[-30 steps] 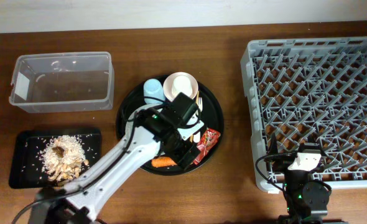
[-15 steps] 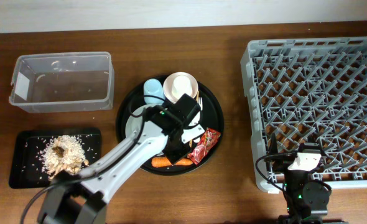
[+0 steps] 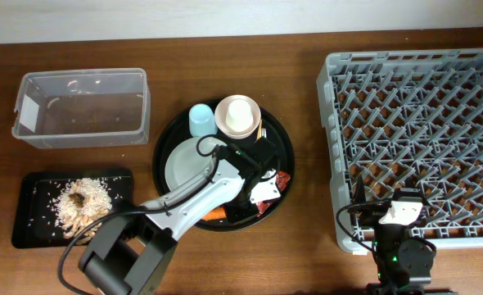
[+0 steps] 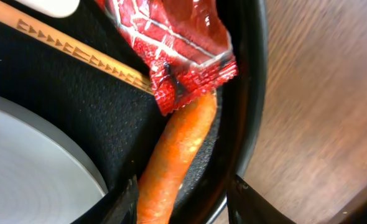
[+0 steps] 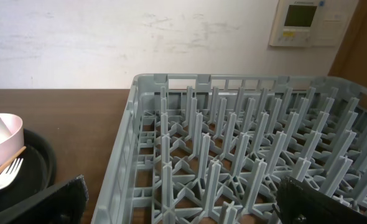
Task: Sort waste into correct bins and load items into the dishwasher rack
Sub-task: 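Reach the left gripper to the carrot and grasp it, then carry the carrot left and drop it onto the black tray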
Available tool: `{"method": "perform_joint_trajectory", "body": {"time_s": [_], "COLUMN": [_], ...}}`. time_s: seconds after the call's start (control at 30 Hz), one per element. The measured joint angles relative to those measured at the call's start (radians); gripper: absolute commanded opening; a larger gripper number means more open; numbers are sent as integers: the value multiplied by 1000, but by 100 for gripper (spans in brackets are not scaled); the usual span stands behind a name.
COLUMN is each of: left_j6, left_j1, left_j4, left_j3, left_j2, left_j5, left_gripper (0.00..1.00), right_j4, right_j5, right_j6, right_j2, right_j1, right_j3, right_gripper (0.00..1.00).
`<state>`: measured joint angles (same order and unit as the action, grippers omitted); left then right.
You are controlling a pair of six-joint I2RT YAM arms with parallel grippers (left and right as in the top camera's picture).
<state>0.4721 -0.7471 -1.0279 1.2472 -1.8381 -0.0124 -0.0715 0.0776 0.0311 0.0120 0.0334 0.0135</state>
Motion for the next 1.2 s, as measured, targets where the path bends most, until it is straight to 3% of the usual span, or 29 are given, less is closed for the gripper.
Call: {"method": "perform_joint_trajectory", "body": {"time_s": [0.63, 0.67, 0.77, 0.9, 1.03, 1.2], "left_j6": [26, 26, 27, 40, 40, 39], "left_j1": [0, 0, 0, 0, 0, 0], "left_j4": [105, 106, 108, 114, 110, 31], "left_j3": [-80, -80, -80, -80, -79, -42], "left_j2": [-54, -54, -54, -54, -54, -54], "left_j5": [89, 92, 92, 96, 85, 44], "left_gripper": [43, 33, 17, 13, 4, 4], "right_j4": [0, 0, 0, 0, 0, 0], "right_j5": [0, 0, 0, 0, 0, 0], "right_j6": [0, 0, 0, 0, -1, 0], "right_j2": [0, 0, 0, 0, 0, 0], "right_j1": [0, 0, 0, 0, 0, 0], "right_j3": [0, 0, 0, 0, 0, 0], "right_gripper": [99, 99, 99, 99, 99, 99]}}
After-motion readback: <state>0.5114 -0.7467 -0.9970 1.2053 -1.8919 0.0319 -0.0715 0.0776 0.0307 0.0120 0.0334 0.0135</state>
